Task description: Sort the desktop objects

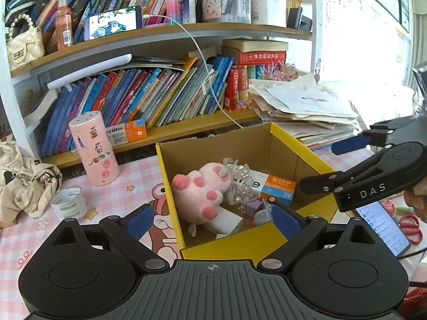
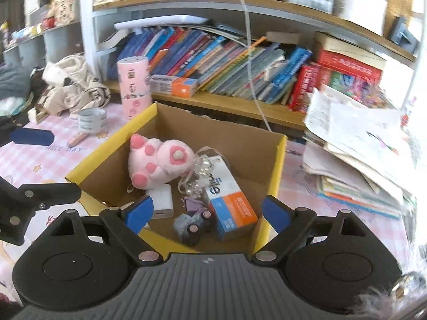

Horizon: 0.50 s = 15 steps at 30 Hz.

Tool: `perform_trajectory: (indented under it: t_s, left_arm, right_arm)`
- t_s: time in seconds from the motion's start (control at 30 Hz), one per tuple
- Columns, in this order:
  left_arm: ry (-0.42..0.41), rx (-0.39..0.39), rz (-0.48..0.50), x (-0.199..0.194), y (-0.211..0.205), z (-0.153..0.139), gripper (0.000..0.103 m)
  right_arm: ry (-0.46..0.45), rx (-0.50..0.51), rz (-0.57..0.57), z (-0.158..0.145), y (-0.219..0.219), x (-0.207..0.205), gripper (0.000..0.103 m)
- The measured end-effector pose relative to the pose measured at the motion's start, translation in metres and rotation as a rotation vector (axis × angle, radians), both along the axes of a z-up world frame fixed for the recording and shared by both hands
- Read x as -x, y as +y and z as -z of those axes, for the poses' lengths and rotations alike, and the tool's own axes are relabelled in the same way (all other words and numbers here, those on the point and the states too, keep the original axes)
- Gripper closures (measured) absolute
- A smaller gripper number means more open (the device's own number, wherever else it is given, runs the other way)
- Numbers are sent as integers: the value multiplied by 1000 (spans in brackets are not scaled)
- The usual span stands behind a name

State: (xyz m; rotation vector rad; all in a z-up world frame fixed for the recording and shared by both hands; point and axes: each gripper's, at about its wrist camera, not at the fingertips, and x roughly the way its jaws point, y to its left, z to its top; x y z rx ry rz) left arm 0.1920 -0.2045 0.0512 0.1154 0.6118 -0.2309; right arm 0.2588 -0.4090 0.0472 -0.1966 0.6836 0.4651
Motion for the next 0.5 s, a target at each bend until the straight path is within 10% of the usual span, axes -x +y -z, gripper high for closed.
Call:
perform_trajectory:
  t_s: [0.5]
  left_arm:
    - [23, 40, 33, 28, 44, 16, 5]
  right_arm:
    - [93, -46, 263, 31, 10, 61, 14]
